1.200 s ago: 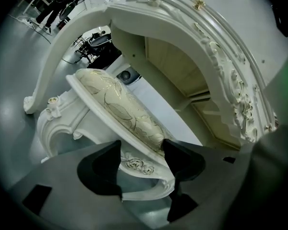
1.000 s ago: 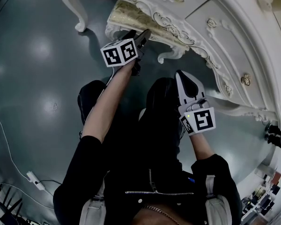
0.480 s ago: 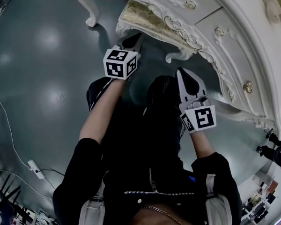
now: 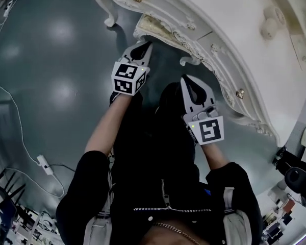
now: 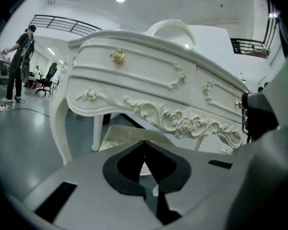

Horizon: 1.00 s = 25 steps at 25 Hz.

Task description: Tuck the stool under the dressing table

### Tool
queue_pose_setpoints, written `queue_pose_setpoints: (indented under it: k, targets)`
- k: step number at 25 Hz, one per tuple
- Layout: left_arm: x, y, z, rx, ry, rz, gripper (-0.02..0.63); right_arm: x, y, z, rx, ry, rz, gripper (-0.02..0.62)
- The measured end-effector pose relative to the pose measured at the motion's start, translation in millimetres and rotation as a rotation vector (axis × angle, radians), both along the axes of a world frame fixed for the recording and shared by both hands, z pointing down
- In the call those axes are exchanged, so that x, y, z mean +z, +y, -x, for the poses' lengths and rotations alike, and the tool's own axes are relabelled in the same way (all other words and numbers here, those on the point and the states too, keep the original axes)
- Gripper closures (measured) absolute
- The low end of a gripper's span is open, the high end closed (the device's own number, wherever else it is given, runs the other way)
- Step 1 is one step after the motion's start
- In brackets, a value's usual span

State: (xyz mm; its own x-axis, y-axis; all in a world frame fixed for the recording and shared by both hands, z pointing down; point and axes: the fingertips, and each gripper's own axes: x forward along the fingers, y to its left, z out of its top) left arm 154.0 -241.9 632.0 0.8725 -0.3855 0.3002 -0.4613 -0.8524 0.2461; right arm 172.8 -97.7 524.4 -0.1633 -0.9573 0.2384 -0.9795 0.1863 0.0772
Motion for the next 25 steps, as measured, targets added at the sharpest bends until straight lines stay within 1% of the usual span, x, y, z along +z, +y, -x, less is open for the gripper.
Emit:
queue_pose_setpoints:
  k: [3, 5, 9, 13, 17, 19, 22, 25]
  targets:
    - [-47.4, 15.2, 9.1, 0.042, -0.023, -0.013, 0.584, -53.2, 1.9, 3.2, -0.012, 0.001, -0.012, 0.589]
    - [-82.2, 23.8, 16.4, 0.05, -0.032, -0.019, 0.584, -89.5, 3.0, 4.4, -0.011, 0.006, -0.016, 0.589]
    - [-152.7, 39.2, 29.5, 0.053, -0.058, -0.049, 0.584, -152.1, 4.7, -0.4, -0.008, -0.006, 0.001, 0.589]
    - [-216.7, 53.7, 42.2, 0.045, -0.086, -0.049, 0.584, -210.3, 11.2, -2.2, -0.011, -0.043, 0.009, 0.589]
    - [-282.5, 69.9, 54.7, 0.033, -0.087, -0.034, 0.584, -270.9, 22.8, 12.7, -0.048, 0.0, 0.029, 0.589]
    - [-313.3, 76.6, 59.9, 0.026, -0.09, -0.035, 0.584, -297.5, 28.1, 20.2, -0.07, -0.001, 0.029, 0.589]
    - [-357.8, 87.8, 60.4, 0.038, -0.093, -0.059, 0.584, -331.1, 34.5, 17.8, -0.051, -0.016, 0.032, 0.589]
    - [-400.9, 92.5, 59.2, 0.059, -0.1, -0.108, 0.584, -362.7, 40.2, 11.2, -0.005, -0.017, 0.024, 0.59]
